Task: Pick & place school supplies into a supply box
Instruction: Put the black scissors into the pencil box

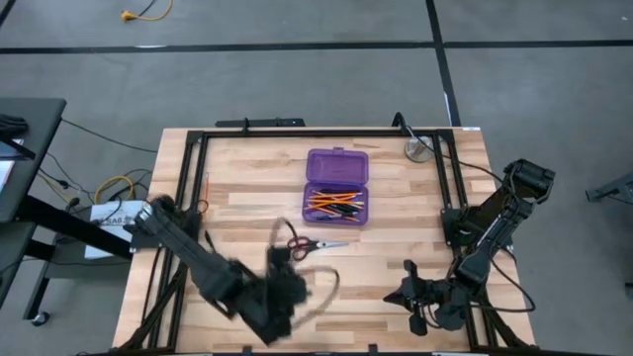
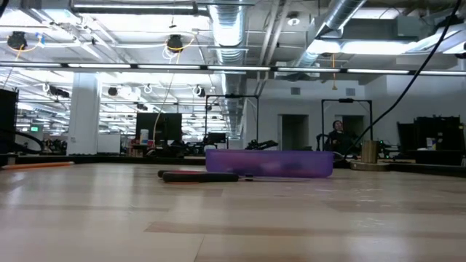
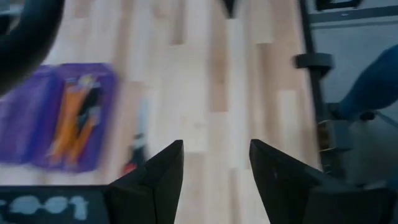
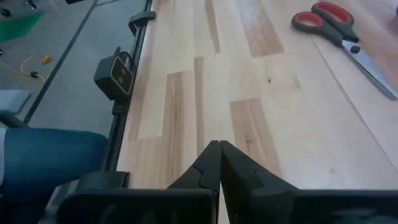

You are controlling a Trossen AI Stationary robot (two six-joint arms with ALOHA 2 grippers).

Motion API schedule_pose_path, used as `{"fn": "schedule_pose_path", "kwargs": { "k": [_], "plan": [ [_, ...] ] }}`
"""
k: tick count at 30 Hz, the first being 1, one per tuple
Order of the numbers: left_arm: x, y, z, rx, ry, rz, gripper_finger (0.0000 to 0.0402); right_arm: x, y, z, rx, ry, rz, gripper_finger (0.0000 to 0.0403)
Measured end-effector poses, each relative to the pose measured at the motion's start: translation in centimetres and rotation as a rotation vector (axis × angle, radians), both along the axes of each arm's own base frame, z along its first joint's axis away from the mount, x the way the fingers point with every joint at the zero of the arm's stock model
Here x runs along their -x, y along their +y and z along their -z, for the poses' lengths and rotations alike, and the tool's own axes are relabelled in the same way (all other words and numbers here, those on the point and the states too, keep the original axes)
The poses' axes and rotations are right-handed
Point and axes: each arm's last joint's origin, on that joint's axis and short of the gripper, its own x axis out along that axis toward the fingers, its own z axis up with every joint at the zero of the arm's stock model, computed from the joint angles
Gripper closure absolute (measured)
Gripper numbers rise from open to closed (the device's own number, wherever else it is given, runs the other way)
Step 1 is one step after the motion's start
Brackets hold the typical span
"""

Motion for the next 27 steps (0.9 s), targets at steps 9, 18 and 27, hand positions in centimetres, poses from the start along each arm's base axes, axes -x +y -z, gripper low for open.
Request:
{"fn": "schedule_pose_path", "kwargs": {
  "k": [9,18,27],
  "plan": [
    [4.2,7.2,-3.5,0.038,-0.156,-0.101,0.0228,0.0,0.0,0.0,0.008,-0.013,0.014,0.0403],
    [7.0,14.1,6.8,0.243,-0.402,-0.117,0.0228,0.0,0.0,0.0,0.008,-0.014,0.015,0.0403],
    [6.5,17.9,15.3,0.324,-0.445,-0.2,0.0228,0.0,-0.2,0.1,0.024,-0.004,0.015,0.0403]
  ]
}}
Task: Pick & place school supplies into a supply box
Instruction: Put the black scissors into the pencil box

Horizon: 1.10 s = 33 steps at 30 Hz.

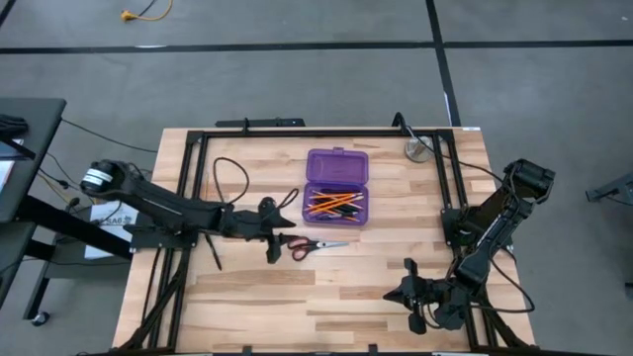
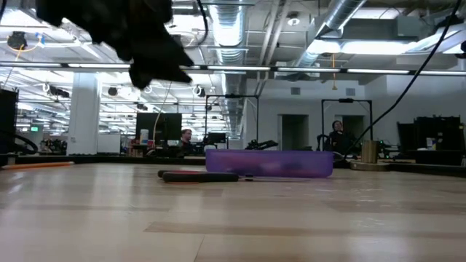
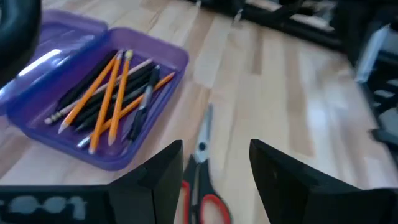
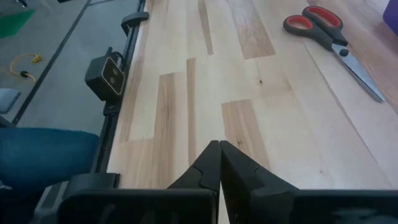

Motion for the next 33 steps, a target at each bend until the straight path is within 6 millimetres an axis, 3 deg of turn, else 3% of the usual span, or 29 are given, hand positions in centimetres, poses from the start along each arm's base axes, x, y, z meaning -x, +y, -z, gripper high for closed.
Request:
{"fn": "schedule_pose_path", "kwargs": {
  "k": [11,18,23,27,33],
  "plan": [
    [-5.9,-1.0,3.7,-0.049,0.162,0.04,0.0228,0.2,-0.3,0.3,0.042,0.028,-0.002,0.0403],
    [-8.5,-2.4,6.4,-0.136,0.418,0.021,0.0228,0.3,-0.3,0.4,0.052,0.039,-0.005,0.0403],
    [-9.0,-3.8,6.1,-0.187,0.536,0.059,0.0228,0.3,-0.4,0.5,0.052,0.059,-0.02,0.0403],
    [-8.2,-4.5,5.7,-0.25,0.644,0.045,0.0228,0.3,-0.4,0.5,0.055,0.061,-0.02,0.0403],
    [-7.8,-5.2,5.6,-0.255,0.663,0.042,0.0228,0.3,-0.4,0.5,0.056,0.061,-0.02,0.0403]
  ]
}}
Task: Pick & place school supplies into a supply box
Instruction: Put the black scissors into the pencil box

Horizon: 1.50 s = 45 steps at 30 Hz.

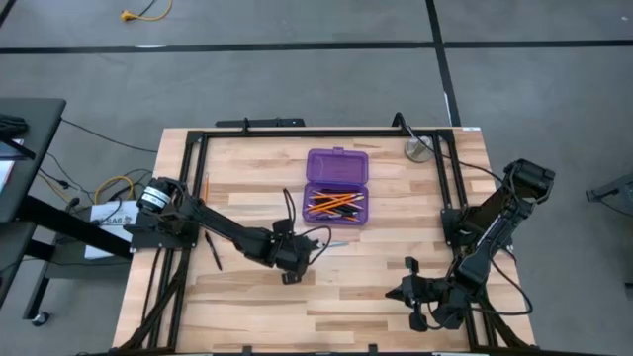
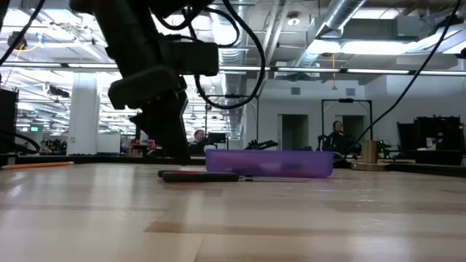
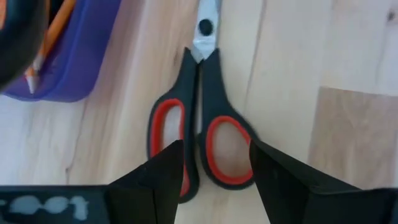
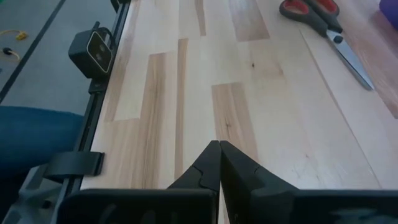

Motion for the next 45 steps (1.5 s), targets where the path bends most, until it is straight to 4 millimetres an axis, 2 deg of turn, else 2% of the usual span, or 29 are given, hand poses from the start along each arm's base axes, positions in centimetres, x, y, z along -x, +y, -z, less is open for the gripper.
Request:
{"fn": "schedule_pose_path", "kwargs": {
  "k": [14,21,33,37,45],
  "plan": [
    [-0.2,1.2,0.1,0.035,0.027,-0.046,0.0228,0.0,0.0,0.0,-0.002,0.001,-0.001,0.0403],
    [-0.5,1.2,2.0,0.038,0.08,-0.044,0.0228,0.0,0.0,0.0,-0.002,0.001,-0.001,0.0403],
    [-0.6,1.2,2.4,0.044,0.083,-0.062,0.0229,0.0,0.0,0.0,-0.001,0.001,-0.001,0.0403],
    [-0.6,1.1,2.4,0.058,0.086,-0.064,0.0249,0.0,0.0,0.0,-0.001,0.001,-0.001,0.0403],
    [-0.6,1.1,2.5,0.074,0.087,-0.069,0.0319,0.0,0.0,0.0,-0.001,0.0,-0.001,0.0403]
  ]
}}
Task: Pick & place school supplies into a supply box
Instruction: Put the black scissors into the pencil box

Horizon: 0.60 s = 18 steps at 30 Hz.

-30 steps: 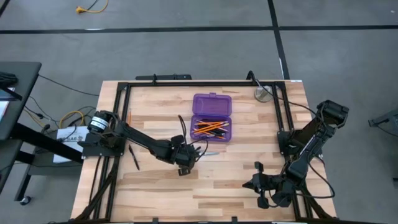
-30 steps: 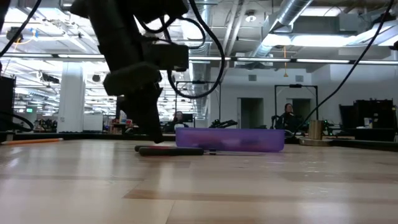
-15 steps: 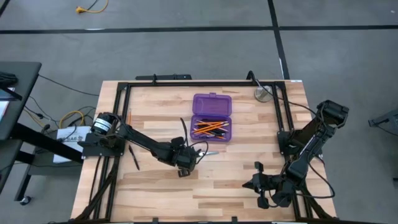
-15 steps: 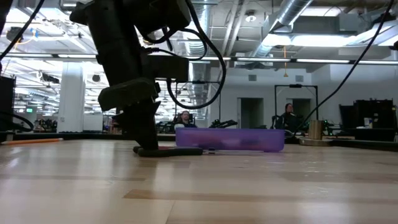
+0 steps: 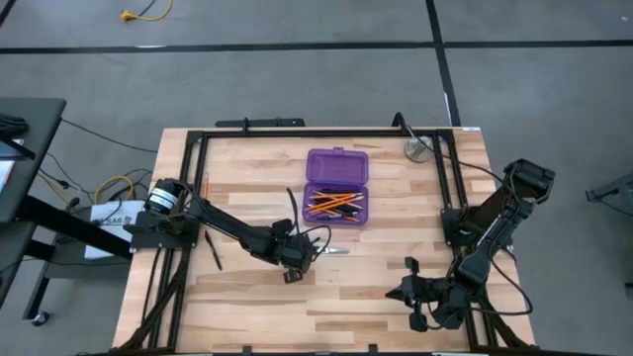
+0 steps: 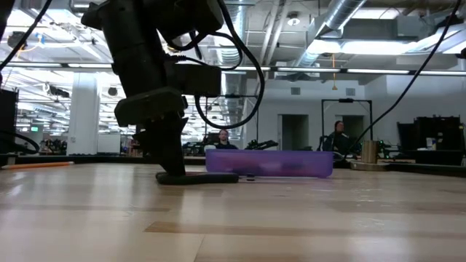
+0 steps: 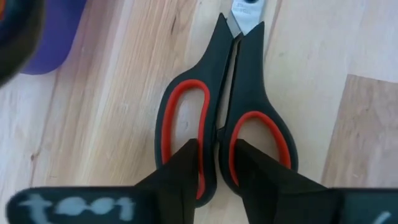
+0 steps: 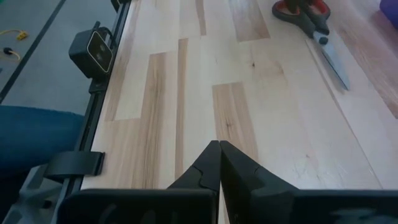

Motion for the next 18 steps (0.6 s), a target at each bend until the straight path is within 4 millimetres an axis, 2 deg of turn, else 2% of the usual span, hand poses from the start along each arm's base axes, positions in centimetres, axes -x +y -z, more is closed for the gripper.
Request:
{"fn": "schedule_pose_path", "kwargs": {
  "k": [4,18],
  "plan": [
    [-0.05,-0.01,0.01,0.003,-0.008,-0.007,0.0337,0.0,0.0,0.0,0.0,0.0,0.0,0.0403],
    [-0.71,-0.52,-0.69,0.006,-0.035,-0.012,0.0333,0.0,0.0,0.0,0.0,0.0,0.0,0.0403]
  ]
}}
